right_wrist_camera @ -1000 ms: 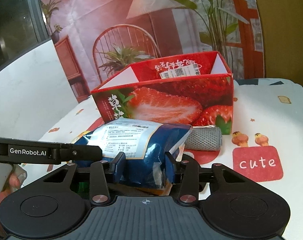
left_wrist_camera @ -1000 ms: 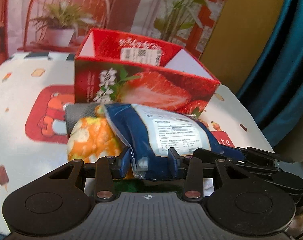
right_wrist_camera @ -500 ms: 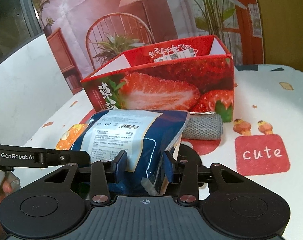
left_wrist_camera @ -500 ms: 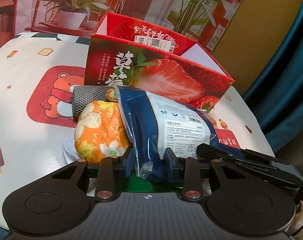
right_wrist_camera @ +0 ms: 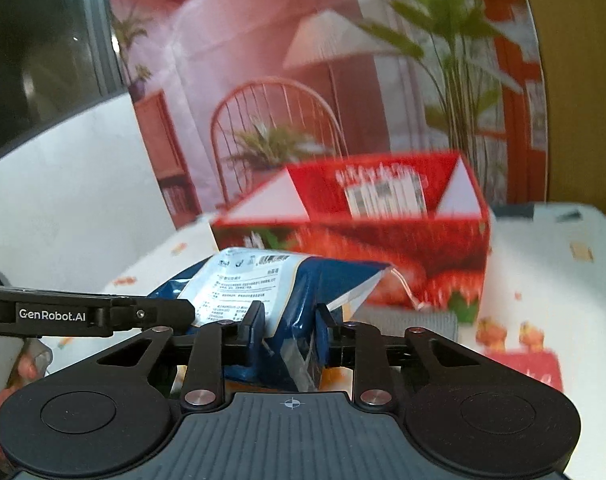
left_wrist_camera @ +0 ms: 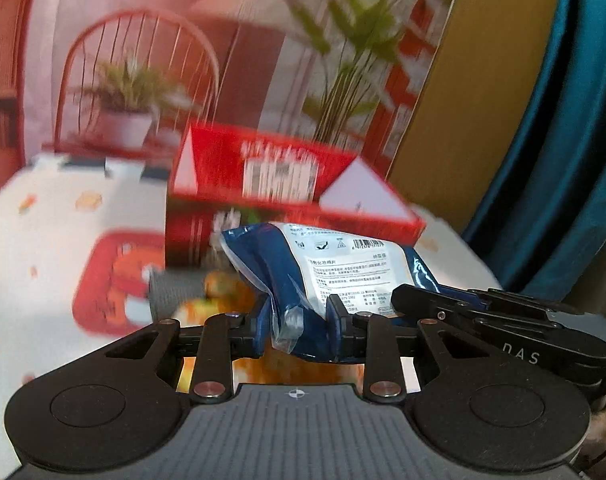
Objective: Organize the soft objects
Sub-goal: 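Lift the blue package with the left gripper toward the red box, then lower the blue package into the red box and open the left gripper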
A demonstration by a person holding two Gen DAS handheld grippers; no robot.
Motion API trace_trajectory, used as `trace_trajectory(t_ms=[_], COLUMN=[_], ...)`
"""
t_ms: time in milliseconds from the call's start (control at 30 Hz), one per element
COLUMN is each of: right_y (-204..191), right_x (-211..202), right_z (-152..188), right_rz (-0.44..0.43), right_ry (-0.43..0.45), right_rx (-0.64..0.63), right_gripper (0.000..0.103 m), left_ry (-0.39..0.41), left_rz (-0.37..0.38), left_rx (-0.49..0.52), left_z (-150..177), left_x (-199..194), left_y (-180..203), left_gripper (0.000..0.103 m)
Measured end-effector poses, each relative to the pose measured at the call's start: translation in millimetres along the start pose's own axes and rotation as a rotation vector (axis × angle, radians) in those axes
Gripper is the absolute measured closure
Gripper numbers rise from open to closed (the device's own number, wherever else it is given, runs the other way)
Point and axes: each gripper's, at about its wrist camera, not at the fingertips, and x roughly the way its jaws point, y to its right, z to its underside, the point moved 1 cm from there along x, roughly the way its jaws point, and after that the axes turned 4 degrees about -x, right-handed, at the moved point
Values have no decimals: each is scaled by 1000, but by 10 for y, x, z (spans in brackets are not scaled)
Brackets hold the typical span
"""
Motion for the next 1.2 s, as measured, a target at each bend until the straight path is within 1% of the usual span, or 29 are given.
trace_trajectory(t_ms=[67,167,267,400,500,633,700,833,1067,1200], right_y=[-27,-53,-32,53,138,314,428,637,937,1041], right_x=[-50,-80,-22,179,413,726,872,1149,1586,1797], right_z=[-136,-356,-588,-886,-1063,-1197,-1223,-1223,-1089,-1010], right_rz=[-6,-13,-22,-17,-1,14,18,37,51,53], right_ry=[34,77,96,106,94,76,69,31,-88,-162], right_rx=[-24,-58,-79,-135,-170,-161,-151,-148,-98,-76], right_gripper=[79,79,79,79,79,79,79,79,79,79], left_ry=[47,89,102,99,69,19,-3,-68,-190,-247], left_rz=[0,-3,1,18,25,40,41,12,-38,-56], left_rx=[27,55,48,27,16,-24,-30,-22,-33,-48], left_z=[-112,-275,-444,-711,-897,-1136,-1196,-1223,-1179,-1164], left_x=[-79,-126,-83,133,352,731,906,1273,1821,2032], left_y=[55,127,119,51,-19,-110,-138,-126,-194,-249], left_gripper=[72,72,72,72,72,72,72,72,72,72])
